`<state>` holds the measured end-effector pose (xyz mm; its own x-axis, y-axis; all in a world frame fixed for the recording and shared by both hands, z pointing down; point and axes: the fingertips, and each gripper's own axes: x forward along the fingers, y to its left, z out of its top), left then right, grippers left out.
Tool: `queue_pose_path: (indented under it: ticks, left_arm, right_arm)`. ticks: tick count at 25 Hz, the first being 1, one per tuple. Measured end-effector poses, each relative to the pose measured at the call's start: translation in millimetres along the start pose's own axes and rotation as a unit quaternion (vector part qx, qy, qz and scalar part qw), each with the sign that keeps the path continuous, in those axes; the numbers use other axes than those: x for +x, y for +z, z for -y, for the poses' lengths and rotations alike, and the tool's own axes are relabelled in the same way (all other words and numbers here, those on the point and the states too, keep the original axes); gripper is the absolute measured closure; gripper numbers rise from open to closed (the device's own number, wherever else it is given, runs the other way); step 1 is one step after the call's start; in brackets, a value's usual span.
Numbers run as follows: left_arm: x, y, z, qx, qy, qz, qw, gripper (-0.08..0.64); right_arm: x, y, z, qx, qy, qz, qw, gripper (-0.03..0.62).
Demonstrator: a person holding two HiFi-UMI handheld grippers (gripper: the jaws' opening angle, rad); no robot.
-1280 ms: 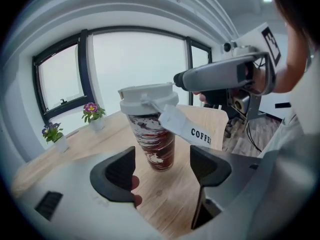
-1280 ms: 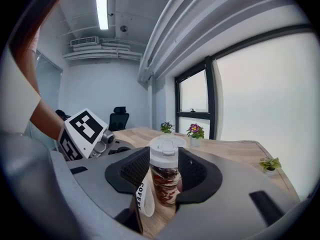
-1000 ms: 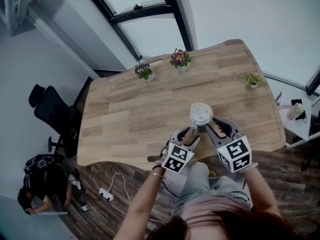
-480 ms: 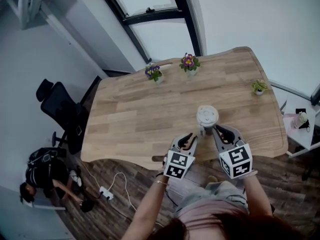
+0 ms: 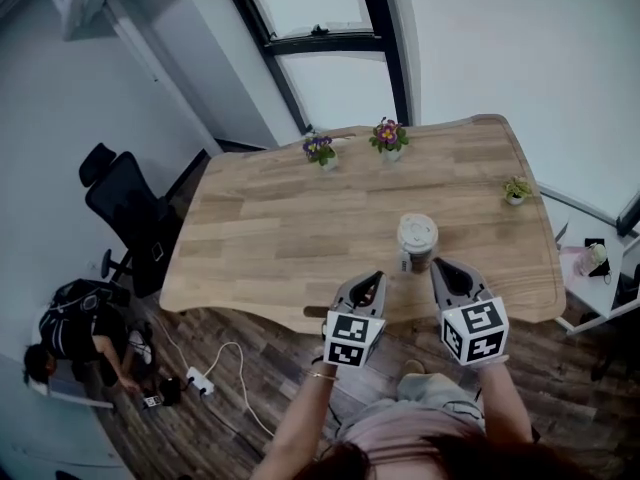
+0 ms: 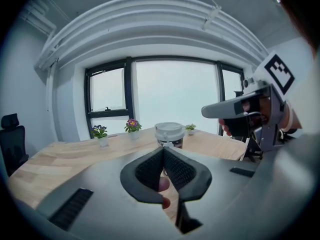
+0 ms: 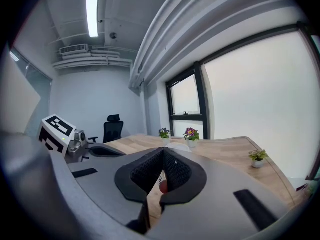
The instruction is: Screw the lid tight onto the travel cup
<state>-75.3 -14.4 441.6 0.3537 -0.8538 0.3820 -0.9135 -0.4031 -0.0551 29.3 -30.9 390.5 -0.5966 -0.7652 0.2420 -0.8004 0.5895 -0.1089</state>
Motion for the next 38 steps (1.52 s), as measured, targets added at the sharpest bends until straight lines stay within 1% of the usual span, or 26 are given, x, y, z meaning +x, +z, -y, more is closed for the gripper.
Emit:
queue_pose_path:
  ticks: [4, 6, 9, 13, 16, 20, 25, 30, 33, 38]
  left_arm:
    - [-21, 14, 6, -0.031, 0.010, 0.021, 0.9992, 0.558]
    - [-32, 19, 10, -0.038, 0.015, 0.029, 0.9988, 0.558]
    - [-45, 23, 14, -0.030, 0.025, 0.039, 0.9985, 0.558]
    - [-65, 29, 22, -0.033, 0.026, 0.054, 0.9976, 0.558]
    - [-83, 38, 26, -0.033, 0.030, 0.068, 0.9967, 0.558]
    - [-109, 50, 30, -0.031, 0.048, 0.097, 0.9937, 0.558]
    - [-138, 57, 39, -0.035, 0.061, 0.117, 0.9906, 0.558]
    - [-159, 61, 45, -0.038, 0.079, 0.138, 0.9865, 0.558]
    - [-170, 64, 54, -0.043, 0.078, 0.146, 0.9854, 0.558]
    - [-183, 72, 68, -0.034, 0.069, 0.153, 0.9853, 0.558]
  right_arm:
    - [-14, 10, -10, -0.001, 0.007, 0.007, 1.000, 0.592]
    - [-21, 12, -15, -0.001, 0.008, 0.010, 1.000, 0.592]
    - [-31, 15, -20, 0.006, 0.005, 0.016, 1.000, 0.592]
    - [-45, 18, -29, 0.018, 0.010, 0.021, 1.000, 0.592]
    - [-57, 23, -37, 0.018, 0.011, 0.026, 0.999, 0.592]
    - [-74, 28, -48, 0.011, 0.010, 0.034, 0.999, 0.592]
    - [-98, 30, -58, 0.020, 0.002, 0.048, 0.999, 0.592]
    - [-118, 34, -68, 0.022, 0.005, 0.057, 0.998, 0.592]
    - [-130, 36, -72, 0.021, 0.004, 0.062, 0.998, 0.592]
    - [-143, 41, -76, 0.021, 0.003, 0.071, 0.997, 0.592]
